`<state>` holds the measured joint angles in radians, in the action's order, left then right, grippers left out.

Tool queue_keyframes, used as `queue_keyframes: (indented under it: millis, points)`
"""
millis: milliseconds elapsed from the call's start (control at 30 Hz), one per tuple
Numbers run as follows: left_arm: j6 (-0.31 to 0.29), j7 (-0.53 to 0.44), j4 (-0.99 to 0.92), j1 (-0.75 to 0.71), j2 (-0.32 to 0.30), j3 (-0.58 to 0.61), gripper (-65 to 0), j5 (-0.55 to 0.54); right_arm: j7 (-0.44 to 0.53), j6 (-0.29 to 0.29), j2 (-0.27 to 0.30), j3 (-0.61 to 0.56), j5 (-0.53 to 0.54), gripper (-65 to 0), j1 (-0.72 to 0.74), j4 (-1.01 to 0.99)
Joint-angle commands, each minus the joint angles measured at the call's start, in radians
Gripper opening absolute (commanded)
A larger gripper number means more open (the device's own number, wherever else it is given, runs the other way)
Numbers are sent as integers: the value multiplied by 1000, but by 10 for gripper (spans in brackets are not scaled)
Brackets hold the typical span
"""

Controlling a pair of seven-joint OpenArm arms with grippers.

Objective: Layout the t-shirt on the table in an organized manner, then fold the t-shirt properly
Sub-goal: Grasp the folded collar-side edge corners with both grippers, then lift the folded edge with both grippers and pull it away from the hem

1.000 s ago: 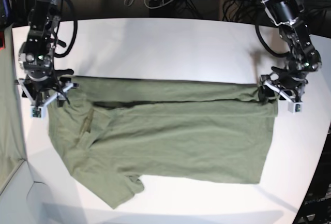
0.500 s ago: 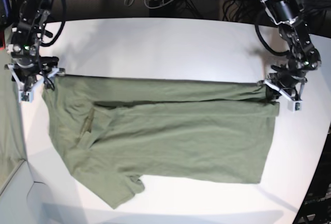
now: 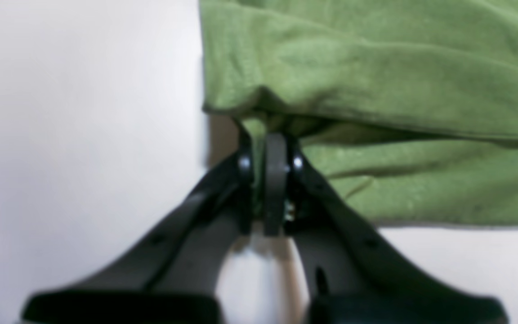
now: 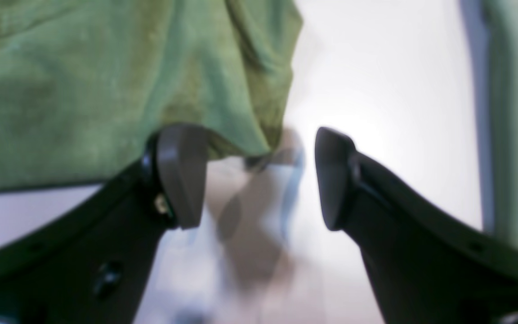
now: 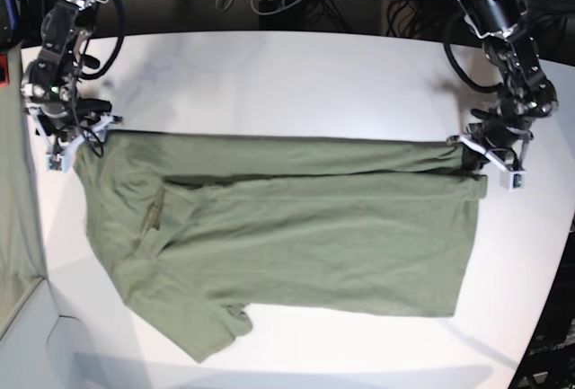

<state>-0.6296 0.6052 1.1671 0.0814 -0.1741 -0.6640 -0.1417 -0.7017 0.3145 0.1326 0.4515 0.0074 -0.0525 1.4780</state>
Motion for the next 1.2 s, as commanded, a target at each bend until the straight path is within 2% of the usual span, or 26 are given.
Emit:
queue_keyframes:
  millis: [0, 67, 133, 200, 333, 367, 600, 800, 933, 1167]
  points:
    - [0, 29, 9, 2, -9, -1, -649, 21, 15, 4, 9, -10, -8, -270, 12, -3]
    - [0, 29, 9, -5, -9, -3, -649, 21, 40, 4, 9, -24, -8, -277, 10, -20]
    - [0, 29, 10, -9, -11, -3, -649, 21, 47, 4, 9, -26, -8, -310, 10, -43]
    - [0, 29, 20, -12, -12, -3, -649, 21, 46, 4, 12, -26, -8, -396, 10, -63]
    - [0, 29, 57, -30, -23, -3, -649, 20, 40, 4, 12, -18, -10, -639, 4, -63]
    - [0, 29, 76, -36, -23, -3, -649, 20, 40, 4, 12, -18, -10, -650, -8, -56]
    - [0, 42, 250, -108, -14, -3, -649, 20, 29, 4, 11, -18, -10, -650, -111, 137]
    - [-2, 45, 409, -165, -12, -3, -649, 18, -63, 4, 9, -23, -10, -650, -145, 361]
    - [-2, 129, 445, -133, -12, -4, -649, 18, -128, 4, 19, -27, -10, -650, -106, 442]
    - [-2, 316, 454, 22, -21, 0, -649, 20, -227, 5, 89, -104, -11, -650, -4, 444]
